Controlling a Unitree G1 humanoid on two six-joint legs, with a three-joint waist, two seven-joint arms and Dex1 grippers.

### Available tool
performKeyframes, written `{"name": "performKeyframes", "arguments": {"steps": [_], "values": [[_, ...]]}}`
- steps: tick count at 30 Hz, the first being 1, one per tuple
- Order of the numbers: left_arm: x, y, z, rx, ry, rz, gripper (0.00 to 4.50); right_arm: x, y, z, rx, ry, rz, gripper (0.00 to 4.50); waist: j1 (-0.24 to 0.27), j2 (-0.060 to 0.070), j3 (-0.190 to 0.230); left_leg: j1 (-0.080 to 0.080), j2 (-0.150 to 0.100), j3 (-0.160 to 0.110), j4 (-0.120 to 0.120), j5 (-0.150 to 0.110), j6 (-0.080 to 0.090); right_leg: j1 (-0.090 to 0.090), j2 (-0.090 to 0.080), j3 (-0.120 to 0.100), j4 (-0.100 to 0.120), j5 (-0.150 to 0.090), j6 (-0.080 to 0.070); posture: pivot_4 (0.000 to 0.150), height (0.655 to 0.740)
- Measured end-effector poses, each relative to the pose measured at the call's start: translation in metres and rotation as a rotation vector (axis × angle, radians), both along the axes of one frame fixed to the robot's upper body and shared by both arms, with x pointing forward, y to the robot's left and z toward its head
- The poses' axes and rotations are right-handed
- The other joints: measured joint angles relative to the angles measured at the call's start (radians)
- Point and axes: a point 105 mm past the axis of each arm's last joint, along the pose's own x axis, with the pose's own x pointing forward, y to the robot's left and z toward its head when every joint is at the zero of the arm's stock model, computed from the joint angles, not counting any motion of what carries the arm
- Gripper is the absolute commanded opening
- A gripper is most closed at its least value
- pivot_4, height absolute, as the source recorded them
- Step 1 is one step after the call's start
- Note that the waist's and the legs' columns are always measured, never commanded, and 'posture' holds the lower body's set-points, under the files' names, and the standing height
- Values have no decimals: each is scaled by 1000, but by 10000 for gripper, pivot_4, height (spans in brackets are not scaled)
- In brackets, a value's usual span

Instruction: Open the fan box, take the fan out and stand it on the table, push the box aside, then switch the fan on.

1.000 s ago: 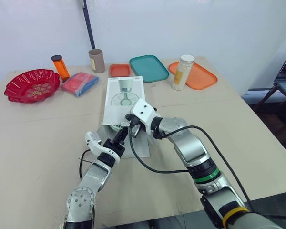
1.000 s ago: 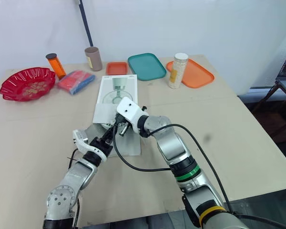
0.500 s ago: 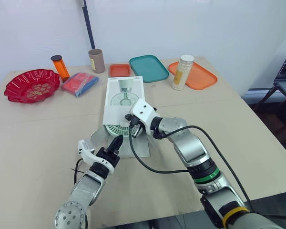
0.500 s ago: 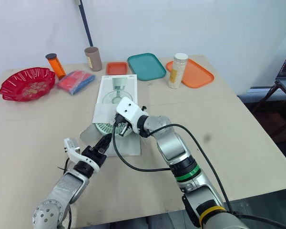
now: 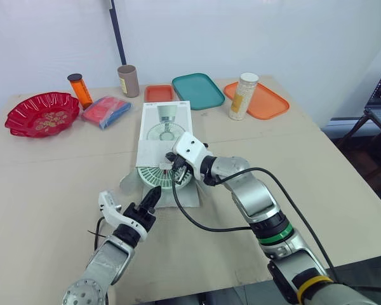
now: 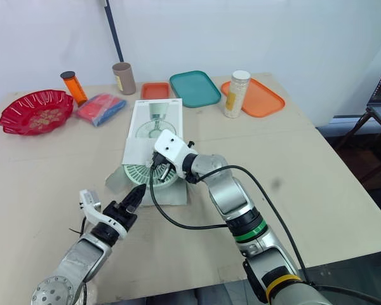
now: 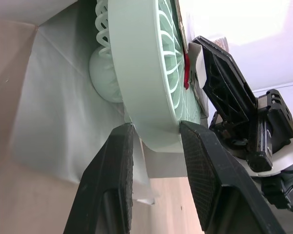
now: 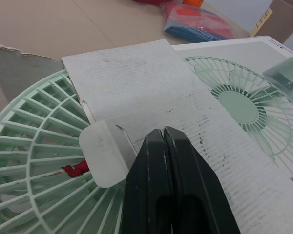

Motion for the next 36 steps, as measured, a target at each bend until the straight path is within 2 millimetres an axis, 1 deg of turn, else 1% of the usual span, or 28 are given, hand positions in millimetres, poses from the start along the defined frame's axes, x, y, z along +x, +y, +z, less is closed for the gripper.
{"name": "performKeyframes", "arguments": {"steps": [4, 21, 27, 36], "values": [[-9, 3, 0, -4, 12, 1, 15976, 0, 0, 0, -1, -2, 2, 0, 0, 0, 0, 0, 0, 0, -1, 0, 0, 0, 0, 0, 0, -1, 0, 1500, 7400], [-10, 6, -2, 37, 8, -12, 15976, -2, 0, 0, 0, 2, -1, 0, 0, 0, 0, 0, 0, 0, -1, 0, 0, 0, 0, 0, 0, -1, 0, 1500, 7400], [-18, 9, 0, 38, 22, 0, 15976, -3, 0, 1, 0, 1, 1, 0, 0, 0, 0, 0, 0, 0, -1, 0, 0, 0, 0, 0, 0, -1, -1, 1500, 7400], [-19, 9, 1, 44, 14, 2, 15976, -2, 0, 0, -1, 1, 1, 0, 0, 0, 0, 0, 0, 0, -1, 0, 0, 0, 0, 0, 0, -1, -1, 1500, 7400]]}}
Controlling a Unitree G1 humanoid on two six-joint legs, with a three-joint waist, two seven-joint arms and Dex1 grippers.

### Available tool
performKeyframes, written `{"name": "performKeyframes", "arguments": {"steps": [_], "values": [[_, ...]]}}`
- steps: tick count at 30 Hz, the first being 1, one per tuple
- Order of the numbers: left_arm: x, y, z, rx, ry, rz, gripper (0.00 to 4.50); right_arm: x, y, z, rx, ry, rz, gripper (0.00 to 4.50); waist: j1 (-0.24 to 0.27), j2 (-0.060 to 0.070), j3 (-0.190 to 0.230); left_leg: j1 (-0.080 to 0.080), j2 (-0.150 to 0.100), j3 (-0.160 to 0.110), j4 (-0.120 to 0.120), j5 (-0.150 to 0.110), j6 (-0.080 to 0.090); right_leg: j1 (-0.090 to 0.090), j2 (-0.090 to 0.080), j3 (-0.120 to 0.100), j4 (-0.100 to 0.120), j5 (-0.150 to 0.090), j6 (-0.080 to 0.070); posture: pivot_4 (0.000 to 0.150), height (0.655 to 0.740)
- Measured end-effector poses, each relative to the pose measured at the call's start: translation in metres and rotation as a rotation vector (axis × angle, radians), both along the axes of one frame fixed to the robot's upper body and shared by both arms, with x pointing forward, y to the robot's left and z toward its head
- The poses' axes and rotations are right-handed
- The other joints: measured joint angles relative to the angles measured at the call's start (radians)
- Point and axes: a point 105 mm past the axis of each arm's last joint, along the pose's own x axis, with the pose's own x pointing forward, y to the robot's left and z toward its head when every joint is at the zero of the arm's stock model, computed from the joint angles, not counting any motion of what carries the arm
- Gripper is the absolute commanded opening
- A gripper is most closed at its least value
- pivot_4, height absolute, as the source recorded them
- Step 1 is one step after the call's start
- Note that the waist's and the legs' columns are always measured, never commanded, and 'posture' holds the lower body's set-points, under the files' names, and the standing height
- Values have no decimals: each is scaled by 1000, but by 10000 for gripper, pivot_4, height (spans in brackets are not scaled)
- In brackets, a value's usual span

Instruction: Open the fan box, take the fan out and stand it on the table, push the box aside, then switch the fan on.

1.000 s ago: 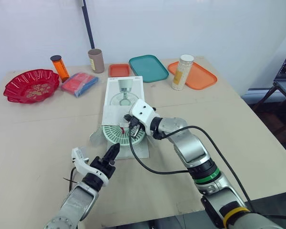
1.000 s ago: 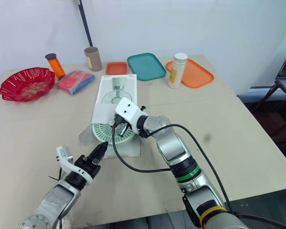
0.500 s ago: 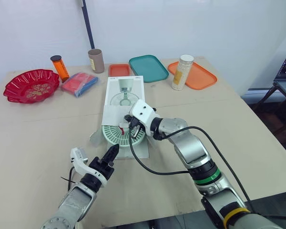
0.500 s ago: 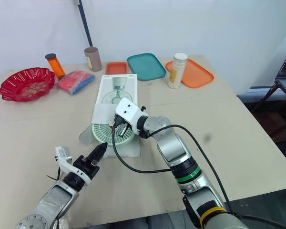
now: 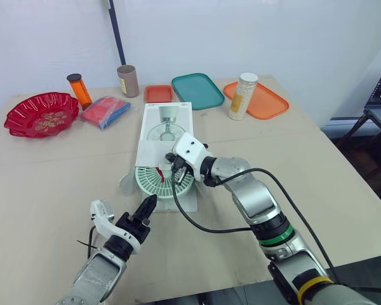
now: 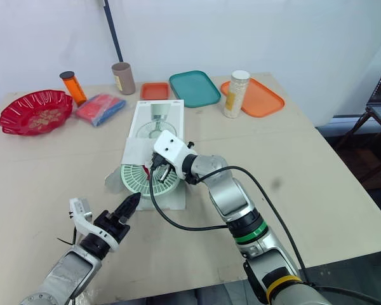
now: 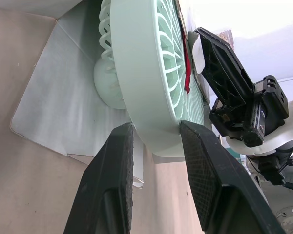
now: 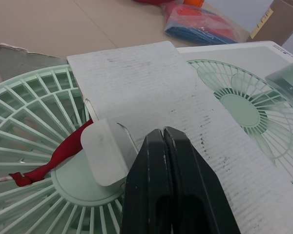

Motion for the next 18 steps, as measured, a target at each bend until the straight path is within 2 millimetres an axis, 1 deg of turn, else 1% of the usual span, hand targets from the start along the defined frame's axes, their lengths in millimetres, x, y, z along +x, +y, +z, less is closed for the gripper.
{"name": "performKeyframes", "arguments": {"steps": [1, 2, 4, 6, 7, 8, 9, 12, 18], "values": [[0, 0, 0, -1, 0, 2, 15976, 0, 0, 0, 0, 0, 0, 0, 0, 0, 0, 0, 0, 0, 0, 0, 0, 0, 0, 0, 0, 0, 0, 1500, 7400], [0, 0, 0, -2, -1, 5, 18524, 0, 0, 0, 0, -1, 0, 0, 0, 0, 0, 0, 0, 0, 0, 0, 0, 0, 0, 0, 0, 0, 0, 1500, 7400], [-1, 2, -1, 7, 1, 14, 24027, 0, -1, 0, -1, -1, -1, 0, 0, 0, 0, 0, 0, 0, 0, 0, 0, 0, 0, 0, 0, 0, 0, 1500, 7400], [-2, 4, -2, 17, 7, 24, 30876, 1, -1, 0, -2, -1, -2, 0, 0, 0, 0, 0, 0, 0, 0, 0, 0, 0, 0, 0, 0, 0, 0, 1500, 7400], [-4, 4, -5, 18, 18, 29, 32553, 1, -1, 0, -2, -1, -2, 0, 0, 0, 0, 0, 0, 0, 0, 0, 0, 0, 0, 0, 0, 0, 0, 1500, 7400], [-5, 5, -6, 18, 23, 30, 38184, 1, -1, 0, -2, -1, -2, 0, 0, 0, 0, 0, 0, 0, 0, 0, 0, 0, 0, 0, 0, 0, 0, 1500, 7400], [-6, 5, -6, 18, 27, 31, 40380, 1, -1, -1, -2, -1, -2, 0, 0, 0, 0, 0, 0, 0, 0, 0, 0, 0, 0, 0, 0, 0, 0, 1500, 7400], [-7, 7, -6, 3, 29, 44, 40380, 1, -1, 0, -2, -2, -1, 0, 0, 0, 0, 0, 0, 0, 0, 0, 0, 0, 0, 0, 0, 0, 0, 1500, 7400], [0, 10, 8, -34, -56, 28, 40380, 1, -1, 0, -3, -3, 1, 0, 0, 0, 0, 0, 0, 0, 0, 0, 0, 0, 0, 0, 0, 0, 0, 1500, 7400]]}}
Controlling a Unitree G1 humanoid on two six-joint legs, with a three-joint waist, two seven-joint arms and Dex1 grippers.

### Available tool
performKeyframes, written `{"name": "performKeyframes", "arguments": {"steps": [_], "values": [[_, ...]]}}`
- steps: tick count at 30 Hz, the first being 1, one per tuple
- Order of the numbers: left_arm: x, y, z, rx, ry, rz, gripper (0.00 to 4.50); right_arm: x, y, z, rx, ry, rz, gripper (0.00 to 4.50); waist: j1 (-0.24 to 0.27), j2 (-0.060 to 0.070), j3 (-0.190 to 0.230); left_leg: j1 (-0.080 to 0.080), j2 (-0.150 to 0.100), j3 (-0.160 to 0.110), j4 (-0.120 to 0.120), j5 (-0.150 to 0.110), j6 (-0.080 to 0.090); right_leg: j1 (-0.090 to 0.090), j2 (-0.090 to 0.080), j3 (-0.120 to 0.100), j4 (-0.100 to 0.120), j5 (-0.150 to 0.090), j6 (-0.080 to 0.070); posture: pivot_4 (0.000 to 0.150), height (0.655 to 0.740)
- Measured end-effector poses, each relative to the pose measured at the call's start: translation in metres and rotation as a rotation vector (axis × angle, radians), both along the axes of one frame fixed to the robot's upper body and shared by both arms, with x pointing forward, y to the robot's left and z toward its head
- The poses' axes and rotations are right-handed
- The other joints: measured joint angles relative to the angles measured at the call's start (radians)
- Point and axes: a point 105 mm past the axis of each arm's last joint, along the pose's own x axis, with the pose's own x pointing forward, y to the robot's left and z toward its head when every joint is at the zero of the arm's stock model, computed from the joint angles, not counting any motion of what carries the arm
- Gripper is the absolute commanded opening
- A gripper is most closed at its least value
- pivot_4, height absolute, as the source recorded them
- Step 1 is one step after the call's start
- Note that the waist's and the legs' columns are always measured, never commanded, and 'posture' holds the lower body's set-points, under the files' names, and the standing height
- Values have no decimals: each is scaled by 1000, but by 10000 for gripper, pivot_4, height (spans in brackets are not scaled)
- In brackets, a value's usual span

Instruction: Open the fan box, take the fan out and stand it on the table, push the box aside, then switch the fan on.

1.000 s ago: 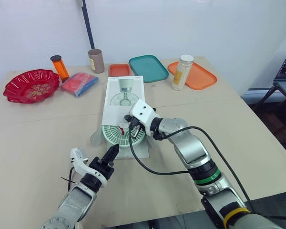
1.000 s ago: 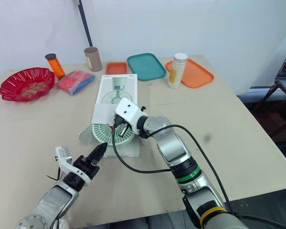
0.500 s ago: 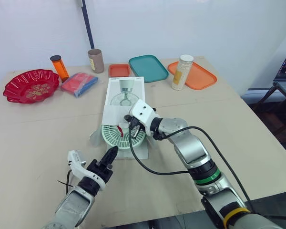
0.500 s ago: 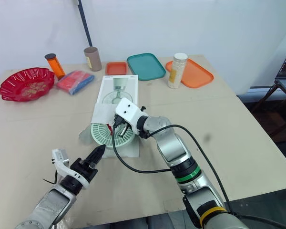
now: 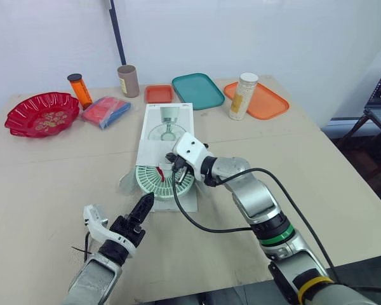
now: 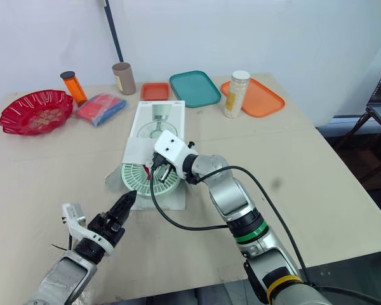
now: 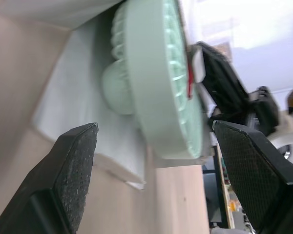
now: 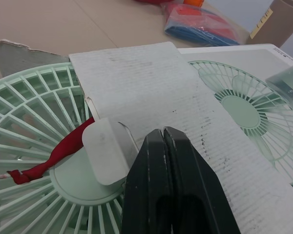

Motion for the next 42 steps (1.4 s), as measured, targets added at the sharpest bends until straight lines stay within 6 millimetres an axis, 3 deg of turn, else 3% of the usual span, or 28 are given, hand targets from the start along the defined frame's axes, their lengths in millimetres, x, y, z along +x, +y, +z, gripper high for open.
{"name": "performKeyframes", "arguments": {"steps": [12, 22, 24, 30, 36, 42], "values": [[35, -6, -5, -70, -37, -34, 40380, -1, 0, 0, -6, -5, 4, 0, 1, 0, 0, 0, 0, 0, 0, 0, -1, 0, 0, 0, 0, 1, 0, 1500, 7400], [38, -12, -9, -66, -24, -46, 40380, -1, 0, 0, -8, -6, 5, 0, 1, 0, 0, 0, 0, 0, 0, 0, -1, 0, 0, 0, 0, 1, 0, 1500, 7400], [35, -11, -12, -64, -14, -47, 35382, -1, 0, 0, -8, -6, 5, 0, 0, 0, 0, 0, 0, 0, 0, 0, -1, 0, 0, 0, 0, 1, 0, 1500, 7400], [36, -10, -12, -55, -15, -41, 35382, -1, 0, 0, -8, -6, 6, 0, 1, 0, 0, 0, 0, 0, 0, 0, -1, 0, 0, 0, 0, 1, 0, 1500, 7400], [38, -11, -9, -59, -33, -38, 19174, -1, 0, -1, -10, -4, 3, 0, 1, 0, 0, 0, 0, 0, 0, 1, -1, 0, 0, 0, 0, 1, 0, 1500, 7400], [38, -11, -9, -66, -36, -39, 19174, 0, -1, -1, -10, -4, 2, 0, 1, 0, 0, 0, 0, 0, 0, 1, -1, 0, 0, 0, 0, 1, 0, 1500, 7400]]}}
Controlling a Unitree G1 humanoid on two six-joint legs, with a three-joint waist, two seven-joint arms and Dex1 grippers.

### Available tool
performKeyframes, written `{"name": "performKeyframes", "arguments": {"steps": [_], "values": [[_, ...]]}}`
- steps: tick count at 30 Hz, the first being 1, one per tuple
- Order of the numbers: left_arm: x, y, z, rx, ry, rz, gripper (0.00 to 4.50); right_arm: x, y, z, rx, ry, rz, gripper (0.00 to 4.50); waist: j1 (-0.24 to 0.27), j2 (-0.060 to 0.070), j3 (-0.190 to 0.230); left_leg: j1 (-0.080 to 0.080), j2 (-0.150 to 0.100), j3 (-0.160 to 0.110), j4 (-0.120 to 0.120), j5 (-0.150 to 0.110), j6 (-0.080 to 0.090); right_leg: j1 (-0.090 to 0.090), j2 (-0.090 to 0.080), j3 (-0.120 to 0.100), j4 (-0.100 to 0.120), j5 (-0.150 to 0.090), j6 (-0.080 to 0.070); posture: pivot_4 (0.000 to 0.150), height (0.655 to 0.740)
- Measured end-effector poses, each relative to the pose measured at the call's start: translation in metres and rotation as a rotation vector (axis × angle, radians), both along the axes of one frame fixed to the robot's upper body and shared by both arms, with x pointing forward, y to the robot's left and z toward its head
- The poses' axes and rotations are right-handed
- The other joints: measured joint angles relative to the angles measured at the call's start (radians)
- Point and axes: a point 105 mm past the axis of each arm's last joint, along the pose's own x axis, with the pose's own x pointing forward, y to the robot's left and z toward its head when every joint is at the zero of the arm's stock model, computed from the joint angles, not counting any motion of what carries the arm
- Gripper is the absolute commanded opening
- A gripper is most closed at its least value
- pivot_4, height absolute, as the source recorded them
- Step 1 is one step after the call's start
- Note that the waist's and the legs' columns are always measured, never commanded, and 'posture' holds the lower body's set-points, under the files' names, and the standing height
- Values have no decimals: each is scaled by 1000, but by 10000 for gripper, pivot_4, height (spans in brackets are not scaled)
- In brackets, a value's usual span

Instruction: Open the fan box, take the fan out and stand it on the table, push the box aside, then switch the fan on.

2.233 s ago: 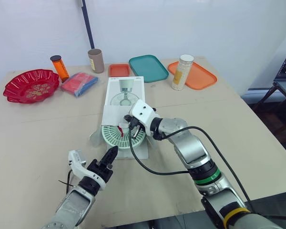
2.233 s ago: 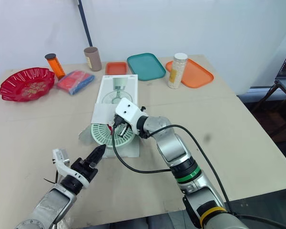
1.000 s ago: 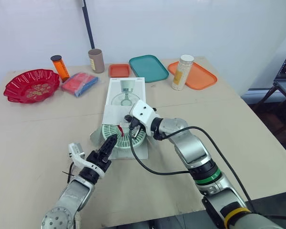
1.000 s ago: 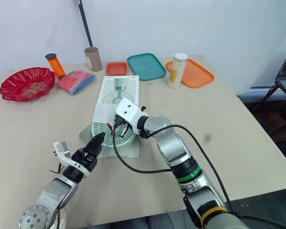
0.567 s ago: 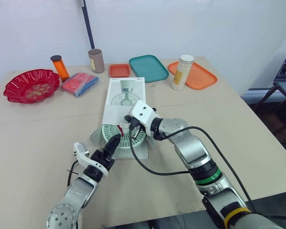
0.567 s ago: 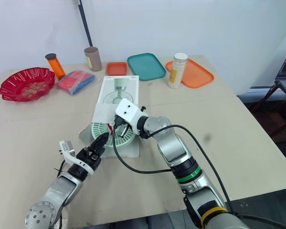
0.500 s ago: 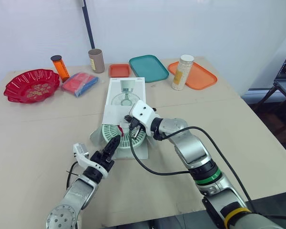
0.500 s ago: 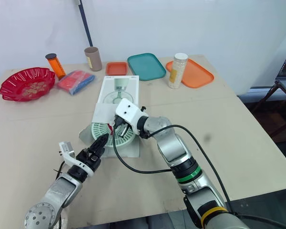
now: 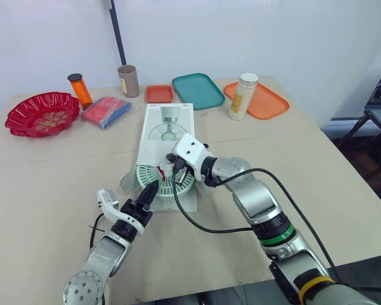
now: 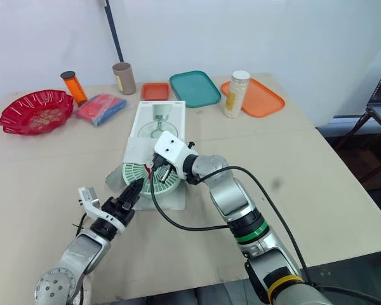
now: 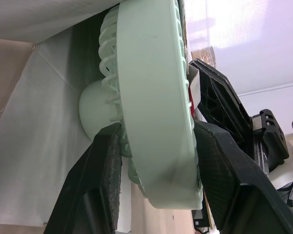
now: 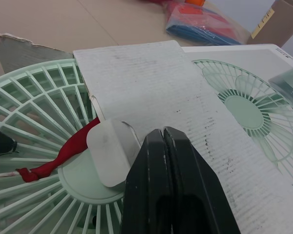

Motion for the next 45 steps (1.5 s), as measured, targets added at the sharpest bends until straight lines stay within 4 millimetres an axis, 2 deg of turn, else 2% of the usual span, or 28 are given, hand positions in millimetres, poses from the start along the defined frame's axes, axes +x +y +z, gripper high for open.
{"name": "performKeyframes", "arguments": {"steps": [4, 10, 22, 32, 45], "values": [[0, 0, 0, -1, 0, 1, 17427, 0, 0, 0, 0, 0, 0, 0, 0, 0, 0, 0, 0, 0, 0, 0, 0, 0, 0, 0, 0, 0, 0, 1500, 7400], [-5, 2, -3, -2, 15, 8, 17425, 0, 1, 1, 1, -1, 2, 0, -1, 0, 0, 0, 0, 0, 0, 0, 0, 0, 0, 0, 0, 0, 0, 1500, 7400], [-34, 7, -5, 9, 63, 17, 17425, 0, 4, 4, 6, 24, -7, 0, -4, 0, 0, 0, 1, 1, 0, 0, 0, -1, 1, 1, 0, 0, 0, 1500, 7400], [-46, 10, -4, 27, 80, 22, 17425, 2, 3, 6, -2, 43, -35, 0, -4, 0, 0, 0, 1, 1, 0, 0, 0, -1, 1, 1, 0, -1, 0, 1500, 7400], [-74, 23, -1, 49, 113, 48, 17425, 2, 2, 4, -9, 59, -49, 0, -5, 0, 0, 0, 1, 1, -1, 0, 0, -1, 1, 1, 0, -4, 4, 1500, 7400]]}}
